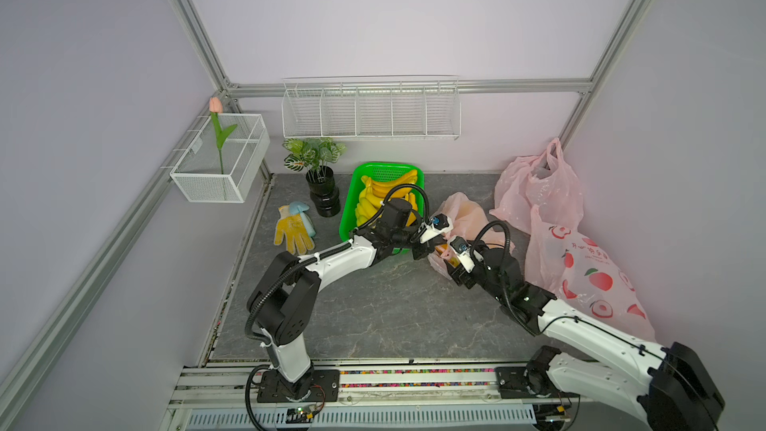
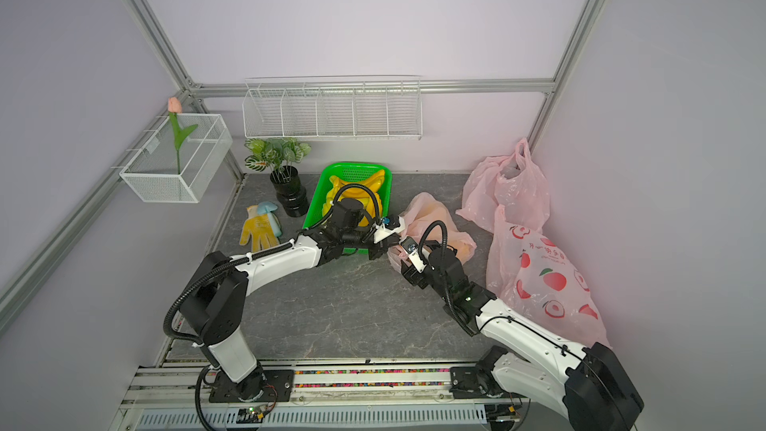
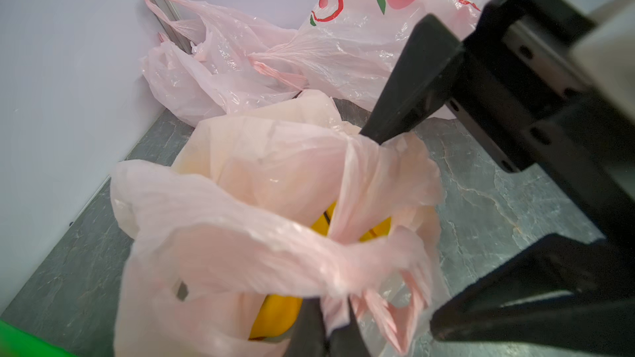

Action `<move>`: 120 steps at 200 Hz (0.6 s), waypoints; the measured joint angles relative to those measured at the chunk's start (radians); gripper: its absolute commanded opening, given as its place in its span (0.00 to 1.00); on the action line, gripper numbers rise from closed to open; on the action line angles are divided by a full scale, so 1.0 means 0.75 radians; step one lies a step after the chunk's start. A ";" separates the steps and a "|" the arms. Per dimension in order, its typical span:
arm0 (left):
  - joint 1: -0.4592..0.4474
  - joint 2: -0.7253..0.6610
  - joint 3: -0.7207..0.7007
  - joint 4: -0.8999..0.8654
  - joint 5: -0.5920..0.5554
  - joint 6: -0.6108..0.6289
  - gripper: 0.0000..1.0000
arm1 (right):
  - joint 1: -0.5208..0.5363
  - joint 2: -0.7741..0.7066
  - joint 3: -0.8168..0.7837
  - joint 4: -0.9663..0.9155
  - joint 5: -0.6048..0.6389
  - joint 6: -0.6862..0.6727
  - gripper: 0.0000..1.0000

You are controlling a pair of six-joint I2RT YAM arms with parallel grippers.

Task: Place the banana into a plastic bag & tie a knot
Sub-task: Cross the plastic bag at the center of the board.

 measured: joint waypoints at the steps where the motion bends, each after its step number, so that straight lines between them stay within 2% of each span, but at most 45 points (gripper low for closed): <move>1: 0.000 0.000 0.000 0.000 0.000 0.001 0.02 | -0.002 0.001 0.002 -0.002 0.001 0.001 0.81; 37: 0.000 0.000 0.000 -0.006 0.001 0.023 0.02 | -0.075 0.021 0.053 -0.043 -0.056 0.028 0.78; 70: 0.000 0.000 0.000 -0.025 0.001 0.044 0.02 | -0.084 0.049 0.078 -0.055 -0.101 0.038 0.76; 120: 0.001 0.000 0.000 -0.043 0.010 0.043 0.02 | -0.079 0.168 0.109 -0.067 -0.068 -0.002 0.61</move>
